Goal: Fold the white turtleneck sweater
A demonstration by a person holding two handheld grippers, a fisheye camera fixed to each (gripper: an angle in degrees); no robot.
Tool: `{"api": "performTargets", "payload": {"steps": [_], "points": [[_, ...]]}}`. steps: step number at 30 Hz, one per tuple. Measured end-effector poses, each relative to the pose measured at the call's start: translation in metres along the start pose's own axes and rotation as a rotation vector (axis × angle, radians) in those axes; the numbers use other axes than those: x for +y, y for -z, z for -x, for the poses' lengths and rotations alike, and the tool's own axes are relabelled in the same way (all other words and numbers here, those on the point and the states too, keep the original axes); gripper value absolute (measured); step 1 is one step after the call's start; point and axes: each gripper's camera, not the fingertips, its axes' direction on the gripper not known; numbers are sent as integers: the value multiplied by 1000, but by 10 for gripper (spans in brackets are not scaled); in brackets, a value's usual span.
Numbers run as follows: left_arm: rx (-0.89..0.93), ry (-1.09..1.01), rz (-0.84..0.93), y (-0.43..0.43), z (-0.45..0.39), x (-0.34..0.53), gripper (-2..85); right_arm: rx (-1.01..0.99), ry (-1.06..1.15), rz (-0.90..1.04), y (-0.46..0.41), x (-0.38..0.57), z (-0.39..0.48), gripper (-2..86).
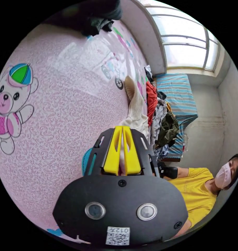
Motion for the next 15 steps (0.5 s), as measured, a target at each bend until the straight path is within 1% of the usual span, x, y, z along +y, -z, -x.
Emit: {"api": "performTargets", "payload": {"steps": [2,3,6,8,11,13,14,15], "points": [[-10,-78,14,4,-10,0,22,-13,-13,-21,6,5,-3,5],[-55,-103,-8,13,-15,3,23,-20,-20,-22,9,8,-5,4],[-91,-8,-62,36,-9,17,42,-24,-31,-51,24,16,-9,3],[-113,39,-37,38,-4,28,60,-20,-40,-98,40,21,-13,3],[-109,57,28,25,-2,46,78,57,-106,-189,77,38,-37,5],[-90,57,44,16,-3,56,84,134,-273,-228,106,66,-84,11],[-102,55,40,12,-6,64,88,150,-327,-233,113,76,-99,13],[-124,49,16,10,-10,72,90,178,-434,-234,125,96,-131,19]]}}
